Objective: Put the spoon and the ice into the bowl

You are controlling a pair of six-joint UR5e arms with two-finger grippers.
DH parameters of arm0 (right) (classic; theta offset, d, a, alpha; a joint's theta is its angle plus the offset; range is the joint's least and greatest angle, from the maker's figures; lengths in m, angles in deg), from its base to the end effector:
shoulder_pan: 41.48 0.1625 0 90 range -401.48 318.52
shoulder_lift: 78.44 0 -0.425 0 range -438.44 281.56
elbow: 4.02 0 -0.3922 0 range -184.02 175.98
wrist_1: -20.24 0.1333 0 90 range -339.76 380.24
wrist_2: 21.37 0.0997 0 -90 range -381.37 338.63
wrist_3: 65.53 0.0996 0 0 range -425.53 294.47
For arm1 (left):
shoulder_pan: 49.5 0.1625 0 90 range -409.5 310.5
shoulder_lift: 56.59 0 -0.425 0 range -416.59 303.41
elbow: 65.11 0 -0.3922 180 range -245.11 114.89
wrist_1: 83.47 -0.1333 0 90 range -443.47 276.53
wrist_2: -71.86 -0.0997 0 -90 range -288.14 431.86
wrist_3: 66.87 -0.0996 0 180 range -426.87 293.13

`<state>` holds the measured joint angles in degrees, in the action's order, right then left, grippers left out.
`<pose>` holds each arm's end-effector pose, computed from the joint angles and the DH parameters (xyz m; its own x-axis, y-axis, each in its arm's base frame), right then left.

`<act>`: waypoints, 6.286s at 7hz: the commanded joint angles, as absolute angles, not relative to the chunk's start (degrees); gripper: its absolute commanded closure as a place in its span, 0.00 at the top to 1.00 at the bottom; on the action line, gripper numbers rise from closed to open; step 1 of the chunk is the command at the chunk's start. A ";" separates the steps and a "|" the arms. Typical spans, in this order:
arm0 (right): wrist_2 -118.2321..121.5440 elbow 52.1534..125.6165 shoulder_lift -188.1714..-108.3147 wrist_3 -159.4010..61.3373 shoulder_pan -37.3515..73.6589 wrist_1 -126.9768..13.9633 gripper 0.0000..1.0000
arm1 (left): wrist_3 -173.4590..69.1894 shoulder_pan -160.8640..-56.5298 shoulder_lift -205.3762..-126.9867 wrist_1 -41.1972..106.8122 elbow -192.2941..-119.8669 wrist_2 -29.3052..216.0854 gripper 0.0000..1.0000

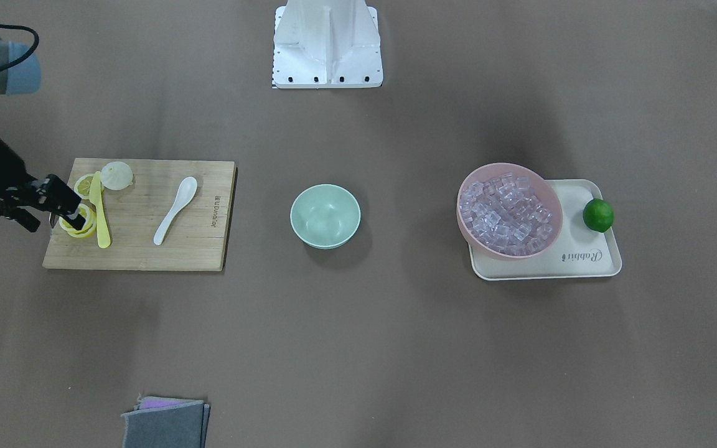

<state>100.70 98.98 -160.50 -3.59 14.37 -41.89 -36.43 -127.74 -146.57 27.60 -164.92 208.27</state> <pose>-0.2445 -0.5038 0.4238 0.5506 0.1016 0.8286 -0.2470 0.9679 0.0454 0.0435 -0.5090 0.5286 0.6053 0.0090 -0.7959 0.1528 0.9800 0.1272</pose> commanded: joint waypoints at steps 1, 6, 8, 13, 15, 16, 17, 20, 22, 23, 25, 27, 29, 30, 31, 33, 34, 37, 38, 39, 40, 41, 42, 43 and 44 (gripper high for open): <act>96.51 98.64 -158.25 2.39 7.60 -42.42 0.86 | -22.18 -120.64 -153.06 26.84 -165.04 204.60 0.98; 93.95 94.59 -155.52 4.87 -0.26 -43.30 0.73 | -10.62 -112.08 -162.06 21.03 -164.69 200.44 0.97; 93.95 93.19 -153.93 5.92 -0.35 -43.30 0.71 | -10.53 -111.99 -162.06 21.03 -164.60 200.27 0.97; 93.95 92.74 -154.37 6.01 -0.35 -43.22 0.09 | -10.44 -111.99 -161.97 21.12 -164.52 200.27 0.97; 93.95 93.36 -154.46 6.01 -0.26 -43.22 0.00 | -8.52 -111.90 -162.06 21.12 -164.60 200.35 0.97; 94.21 93.88 -154.03 6.10 -0.26 -43.30 0.00 | -5.72 -110.25 -162.23 21.12 -165.04 199.74 0.97; 93.95 93.89 -153.06 6.97 -0.26 -44.18 0.00 | -1.87 -108.41 -164.15 20.94 -165.22 197.82 0.97; 89.66 93.63 -141.40 23.35 -1.56 -51.72 0.00 | 5.44 -101.48 -165.92 20.94 -165.75 192.04 0.81; 84.91 92.66 -134.28 31.37 -4.99 -56.29 0.00 | 6.26 -97.50 -165.84 20.94 -165.57 190.25 0.73; 83.85 91.35 -132.51 33.59 -5.70 -56.31 0.00 | 6.26 -96.79 -165.84 20.94 -165.57 189.64 0.72; 79.38 85.13 -126.36 39.29 -7.89 -56.23 0.00 | 6.26 -95.47 -165.84 20.94 -165.66 189.63 0.71; 76.55 83.96 -125.81 41.33 -9.04 -55.96 0.00 | 6.35 -94.33 -165.92 20.94 -165.57 189.63 0.70; 73.66 83.78 -125.72 42.30 -10.01 -55.96 0.00 | 6.35 -93.01 -166.45 20.94 -165.22 189.54 0.67; 72.95 83.43 -125.72 42.22 -10.45 -55.96 0.00 | 6.26 -92.92 -166.62 20.94 -165.04 188.93 0.67; 72.42 83.43 -124.85 42.40 -11.32 -55.96 0.00 | 6.26 -92.75 -166.89 21.03 -164.69 187.97 0.62; 70.31 83.25 -124.58 42.57 -12.39 -56.05 0.00 | 6.26 -91.51 -166.89 20.94 -164.60 187.87 0.45; 70.04 82.99 -124.66 42.49 -12.39 -55.88 0.00 | 6.26 -91.51 -166.80 20.94 -164.60 187.87 0.26; 67.93 82.64 -124.40 42.22 -12.30 -55.79 0.00 | 5.82 -91.69 -166.80 20.94 -165.21 187.96 0.34; 67.93 82.72 -124.14 42.22 -12.30 -55.79 0.00 | 5.82 -91.78 -166.71 20.94 -165.65 187.96 0.66; 67.67 82.55 -124.23 42.22 -12.21 -55.79 0.00 | 5.82 -91.95 -166.37 20.94 -166.62 187.96 0.71; 66.62 82.20 -124.05 42.40 -12.21 -55.79 0.00 | 5.82 -91.95 -166.19 20.94 -166.97 187.96 0.75; 65.13 81.42 -123.53 44.05 -12.21 -55.87 0.00 | 5.65 -91.95 -166.19 20.94 -166.54 187.96 0.76; 64.16 78.88 -121.87 44.15 -12.21 -55.79 0.09 | 5.47 -92.04 -166.19 20.94 -165.93 187.96 0.75; 64.15 78.08 -120.90 44.15 -12.21 -55.87 0.47 | 5.38 -91.95 -166.45 20.94 -164.88 187.96 0.74; 64.15 78.15 -120.19 43.98 -11.86 -55.87 0.99 | 5.38 -92.04 -166.62 20.94 -164.69 187.96 0.72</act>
<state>64.33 78.65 -121.24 44.04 -12.11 -55.85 5.44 -91.99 -166.41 20.94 -165.22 187.96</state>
